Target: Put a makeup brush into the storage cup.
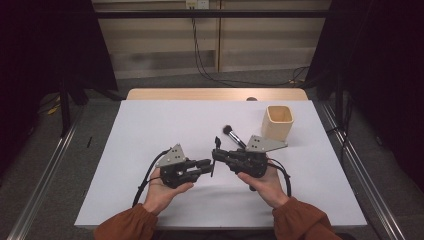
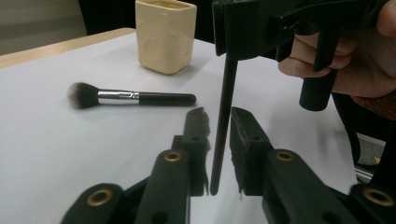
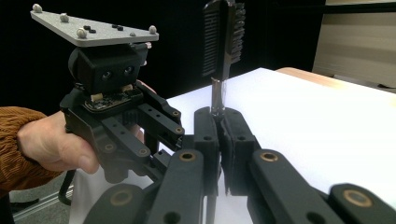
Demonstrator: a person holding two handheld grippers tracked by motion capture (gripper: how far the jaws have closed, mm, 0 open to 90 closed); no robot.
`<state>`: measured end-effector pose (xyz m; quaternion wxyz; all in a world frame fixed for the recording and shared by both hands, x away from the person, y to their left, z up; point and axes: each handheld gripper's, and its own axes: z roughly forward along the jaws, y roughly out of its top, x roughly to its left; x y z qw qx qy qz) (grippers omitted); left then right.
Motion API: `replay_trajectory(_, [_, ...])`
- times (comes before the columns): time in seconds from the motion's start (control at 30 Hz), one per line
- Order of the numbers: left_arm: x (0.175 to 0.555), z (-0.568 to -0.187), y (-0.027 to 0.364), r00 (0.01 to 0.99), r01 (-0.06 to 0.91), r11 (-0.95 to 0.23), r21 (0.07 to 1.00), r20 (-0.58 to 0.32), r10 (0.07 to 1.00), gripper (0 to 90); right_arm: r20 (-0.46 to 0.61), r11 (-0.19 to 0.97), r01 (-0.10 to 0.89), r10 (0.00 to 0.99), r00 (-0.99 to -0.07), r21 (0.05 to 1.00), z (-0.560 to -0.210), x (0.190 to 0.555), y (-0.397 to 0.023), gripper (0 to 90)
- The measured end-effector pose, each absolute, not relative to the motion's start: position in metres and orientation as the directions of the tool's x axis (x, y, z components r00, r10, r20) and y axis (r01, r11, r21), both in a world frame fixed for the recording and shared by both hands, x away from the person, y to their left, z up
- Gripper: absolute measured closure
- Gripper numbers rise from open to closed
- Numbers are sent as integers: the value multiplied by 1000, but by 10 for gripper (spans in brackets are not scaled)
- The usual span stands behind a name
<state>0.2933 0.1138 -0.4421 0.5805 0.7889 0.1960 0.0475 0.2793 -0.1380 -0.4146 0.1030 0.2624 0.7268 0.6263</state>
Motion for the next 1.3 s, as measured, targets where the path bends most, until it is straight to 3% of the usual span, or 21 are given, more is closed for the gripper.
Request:
replay_trajectory(0.43, [292, -440, 118, 901, 269, -252, 930, -151, 408, 458, 163, 86, 242, 523, -837, 966, -413, 279, -143, 862])
replay_trajectory(0.8, [292, -440, 123, 857, 295, -230, 927, -151, 493, 118, 163, 78, 243, 544, -823, 967, -410, 279, -151, 863])
replay_trajectory(1.07, [288, -441, 126, 834, 278, -267, 923, -93, 544, 40, 160, 69, 239, 564, -810, 968, -408, 278, -161, 862])
replay_trajectory(1.3, [287, -440, 135, 824, 291, -218, 931, -128, 552, 33, 152, 61, 233, 594, -790, 971, -407, 277, -176, 862])
